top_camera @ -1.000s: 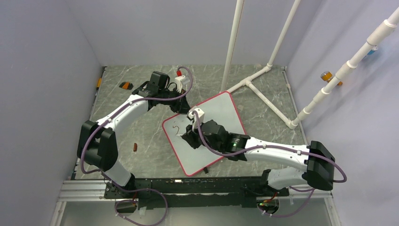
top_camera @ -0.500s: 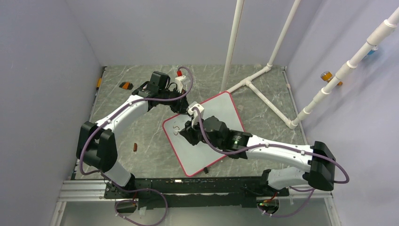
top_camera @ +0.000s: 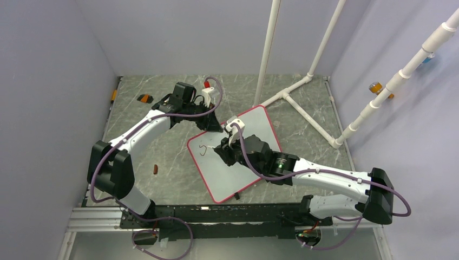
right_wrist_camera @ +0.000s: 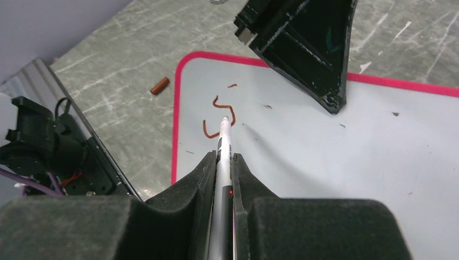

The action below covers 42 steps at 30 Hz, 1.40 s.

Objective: Write a sentence on the whiteboard

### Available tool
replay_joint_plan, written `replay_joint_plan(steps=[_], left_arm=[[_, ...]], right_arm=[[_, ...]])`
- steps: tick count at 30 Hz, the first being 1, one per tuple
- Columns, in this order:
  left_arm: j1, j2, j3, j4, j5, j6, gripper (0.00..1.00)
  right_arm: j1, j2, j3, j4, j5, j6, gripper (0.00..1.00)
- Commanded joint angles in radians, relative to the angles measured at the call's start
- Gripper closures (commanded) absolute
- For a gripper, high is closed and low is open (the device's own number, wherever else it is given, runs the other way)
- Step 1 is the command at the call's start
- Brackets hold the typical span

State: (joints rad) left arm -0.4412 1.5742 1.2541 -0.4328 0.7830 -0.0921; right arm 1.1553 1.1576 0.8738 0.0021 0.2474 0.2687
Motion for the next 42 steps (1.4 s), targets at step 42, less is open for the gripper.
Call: replay_joint_plan(steps=[42], left_arm=[[-0.019, -0.031, 0.028, -0.004, -0.182, 0.080, 1.00]], right_arm=[[-0.019, 0.052, -0.043, 0.033, 0.102, 0.071, 1.00]])
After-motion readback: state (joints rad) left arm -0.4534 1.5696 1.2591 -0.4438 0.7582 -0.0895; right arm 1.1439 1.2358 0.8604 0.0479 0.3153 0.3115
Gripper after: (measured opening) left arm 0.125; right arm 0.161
